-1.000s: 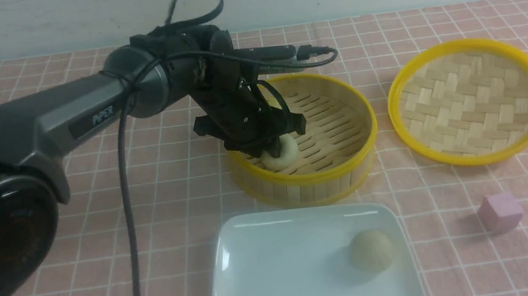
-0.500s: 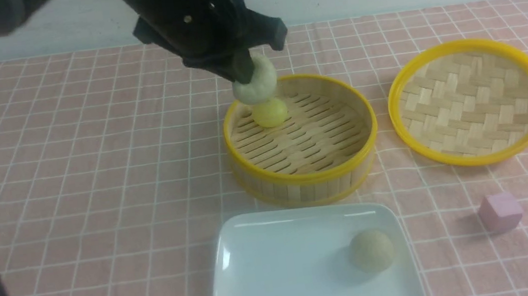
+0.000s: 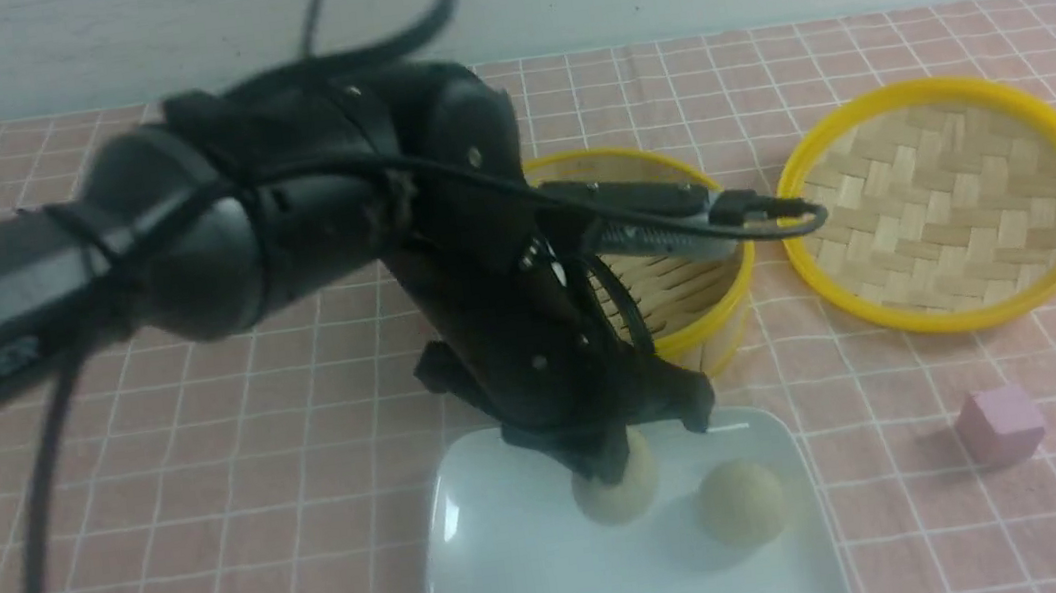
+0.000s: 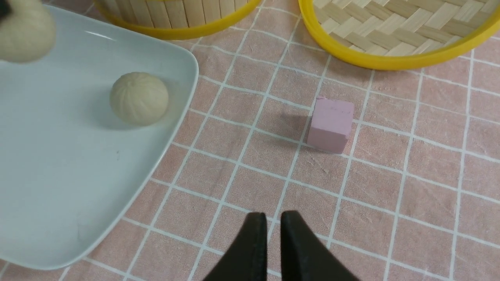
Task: Put the steamed buns into the plate on the pink tablecloth.
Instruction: 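Carry the bun from the bamboo steamer to the plate with the left gripper, then reach into the bamboo steamer and grasp a bun with the left gripper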
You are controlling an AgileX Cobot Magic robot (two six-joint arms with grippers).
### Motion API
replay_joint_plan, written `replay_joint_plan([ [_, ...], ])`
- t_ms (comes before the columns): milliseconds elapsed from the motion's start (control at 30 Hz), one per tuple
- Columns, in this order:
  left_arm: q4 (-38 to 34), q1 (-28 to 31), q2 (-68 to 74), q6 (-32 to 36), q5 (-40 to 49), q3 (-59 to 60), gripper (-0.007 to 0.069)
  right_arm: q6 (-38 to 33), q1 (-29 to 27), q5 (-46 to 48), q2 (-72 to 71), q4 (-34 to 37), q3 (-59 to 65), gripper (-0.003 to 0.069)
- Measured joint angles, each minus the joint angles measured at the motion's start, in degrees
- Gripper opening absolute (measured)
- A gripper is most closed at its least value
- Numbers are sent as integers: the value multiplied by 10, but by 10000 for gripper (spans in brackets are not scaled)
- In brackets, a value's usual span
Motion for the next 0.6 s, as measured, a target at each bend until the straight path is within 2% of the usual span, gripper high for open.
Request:
replay_joint_plan([
  [167,18,-10,58,-51,-31,4,177,0,0,0,0,0,0,53],
  [400,18,-10,63,-61,-1,-19,380,0,0,0,0,0,0,62],
  [500,29,-10,63,-62,30,-60,412,0,0,0,0,0,0,62],
  [600,60,-10,62,-76,46,-105,405,0,0,0,0,0,0,64],
])
